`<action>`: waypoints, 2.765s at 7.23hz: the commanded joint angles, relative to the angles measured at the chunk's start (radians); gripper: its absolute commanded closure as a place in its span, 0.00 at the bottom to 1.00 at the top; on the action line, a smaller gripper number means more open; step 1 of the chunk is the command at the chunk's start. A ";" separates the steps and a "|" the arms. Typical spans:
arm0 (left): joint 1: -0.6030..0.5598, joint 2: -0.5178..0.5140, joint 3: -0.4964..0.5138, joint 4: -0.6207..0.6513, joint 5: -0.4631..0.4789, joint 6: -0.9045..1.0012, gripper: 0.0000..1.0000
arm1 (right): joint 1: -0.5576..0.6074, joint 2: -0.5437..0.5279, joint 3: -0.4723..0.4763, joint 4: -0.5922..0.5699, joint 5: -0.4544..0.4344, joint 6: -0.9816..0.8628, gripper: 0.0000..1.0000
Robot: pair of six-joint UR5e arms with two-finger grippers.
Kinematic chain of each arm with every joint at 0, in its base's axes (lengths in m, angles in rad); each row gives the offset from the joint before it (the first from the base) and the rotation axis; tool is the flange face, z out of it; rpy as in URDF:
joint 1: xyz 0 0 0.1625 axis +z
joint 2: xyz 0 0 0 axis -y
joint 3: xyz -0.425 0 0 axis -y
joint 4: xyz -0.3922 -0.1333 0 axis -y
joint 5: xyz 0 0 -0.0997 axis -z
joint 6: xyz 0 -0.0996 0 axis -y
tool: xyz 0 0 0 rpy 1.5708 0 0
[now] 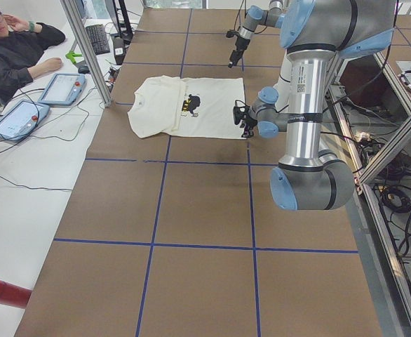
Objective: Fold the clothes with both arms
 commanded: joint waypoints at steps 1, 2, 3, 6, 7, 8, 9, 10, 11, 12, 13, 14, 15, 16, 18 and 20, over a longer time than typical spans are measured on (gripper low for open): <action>0.003 0.004 0.005 0.000 0.004 -0.001 0.43 | -0.020 0.000 0.000 0.000 -0.032 0.000 0.12; 0.003 0.005 0.005 0.002 0.004 -0.001 0.43 | -0.020 0.000 0.000 0.000 -0.032 0.000 0.11; 0.003 0.004 0.007 0.002 0.004 -0.001 0.43 | -0.021 0.000 0.000 0.000 -0.034 0.000 0.11; 0.006 0.004 0.008 0.002 0.002 -0.001 0.58 | -0.026 0.000 0.000 0.000 -0.041 0.000 0.11; 0.006 0.004 0.013 0.002 0.002 -0.001 0.58 | -0.028 0.000 0.000 0.000 -0.041 0.000 0.11; 0.006 0.004 0.016 0.002 0.002 -0.001 0.58 | -0.028 0.000 0.000 0.000 -0.041 0.000 0.11; 0.006 0.008 0.016 0.002 0.002 -0.001 0.58 | -0.028 0.000 0.002 0.000 -0.041 0.000 0.11; 0.006 0.017 0.016 0.002 0.002 -0.001 0.59 | -0.028 0.000 0.000 0.000 -0.041 0.000 0.11; 0.006 0.018 0.016 0.002 0.002 0.001 0.59 | -0.028 0.000 0.000 0.000 -0.041 0.000 0.11; 0.006 0.018 0.014 0.002 0.002 0.001 0.61 | -0.028 0.000 0.000 0.000 -0.041 0.000 0.11; 0.009 0.018 0.014 0.002 0.001 0.001 0.64 | -0.028 0.000 0.002 0.000 -0.041 0.000 0.11; 0.011 0.018 0.016 0.002 0.002 0.001 0.83 | -0.028 0.000 0.000 0.000 -0.041 0.000 0.11; 0.015 0.016 0.016 0.006 0.002 0.001 0.95 | -0.028 0.000 0.000 0.000 -0.041 0.000 0.11; 0.017 0.018 0.016 0.008 0.002 0.001 1.00 | -0.029 0.000 0.000 0.000 -0.041 0.000 0.11; 0.015 0.018 0.008 0.008 0.006 0.002 1.00 | -0.043 -0.002 0.000 -0.002 -0.047 0.014 0.14; 0.015 0.016 -0.001 0.006 0.006 0.002 1.00 | -0.116 -0.002 0.000 -0.067 -0.111 0.151 0.23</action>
